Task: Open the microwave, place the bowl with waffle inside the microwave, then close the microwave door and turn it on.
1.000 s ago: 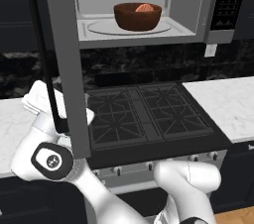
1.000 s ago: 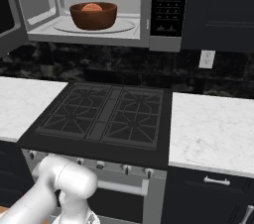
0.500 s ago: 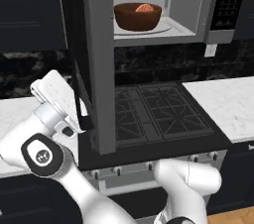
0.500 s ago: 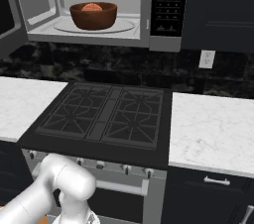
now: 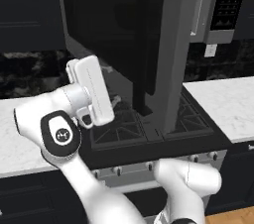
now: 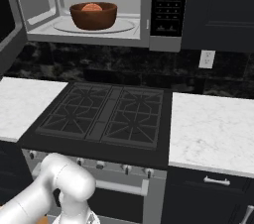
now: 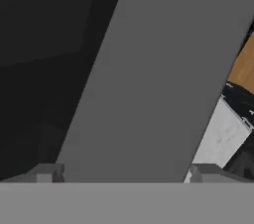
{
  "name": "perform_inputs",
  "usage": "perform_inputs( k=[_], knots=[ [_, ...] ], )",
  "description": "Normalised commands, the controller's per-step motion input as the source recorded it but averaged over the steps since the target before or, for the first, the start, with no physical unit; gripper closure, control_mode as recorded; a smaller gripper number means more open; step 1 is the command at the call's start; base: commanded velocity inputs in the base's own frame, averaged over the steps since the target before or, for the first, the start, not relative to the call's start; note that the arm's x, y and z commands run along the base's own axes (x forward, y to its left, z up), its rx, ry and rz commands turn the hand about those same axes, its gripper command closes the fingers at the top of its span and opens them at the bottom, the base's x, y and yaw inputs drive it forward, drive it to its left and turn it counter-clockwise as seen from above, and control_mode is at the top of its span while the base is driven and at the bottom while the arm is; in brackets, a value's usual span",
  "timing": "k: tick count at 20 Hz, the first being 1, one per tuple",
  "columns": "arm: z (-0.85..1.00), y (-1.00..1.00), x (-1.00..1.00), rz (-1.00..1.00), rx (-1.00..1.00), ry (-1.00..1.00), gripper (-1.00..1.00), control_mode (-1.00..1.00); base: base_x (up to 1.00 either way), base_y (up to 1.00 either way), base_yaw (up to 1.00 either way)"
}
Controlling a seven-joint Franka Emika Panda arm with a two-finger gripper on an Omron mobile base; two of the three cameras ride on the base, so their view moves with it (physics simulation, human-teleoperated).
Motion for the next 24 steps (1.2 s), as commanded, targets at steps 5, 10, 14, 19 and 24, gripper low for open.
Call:
perform_inputs(
  k=[5,10,14,19,24],
  knots=[
    [-0.01,-0.79,0.15,0.06,0.36,-0.22,-1.00,-1.00,0.00,0.00,0.00],
    [0.00,-0.82,0.20,0.10,0.33,-0.26,-1.00,-1.00,0.00,0.00,0.00],
    [-0.02,-0.85,0.24,0.13,0.33,-0.30,-1.00,-1.00,0.00,0.00,0.00],
    [-0.01,-0.72,0.36,0.17,0.30,-0.32,-1.00,-1.00,0.00,0.00,0.00],
    [0.00,-0.26,0.59,0.17,0.21,-0.24,-1.00,-1.00,0.00,0.00,0.00]
  ],
)
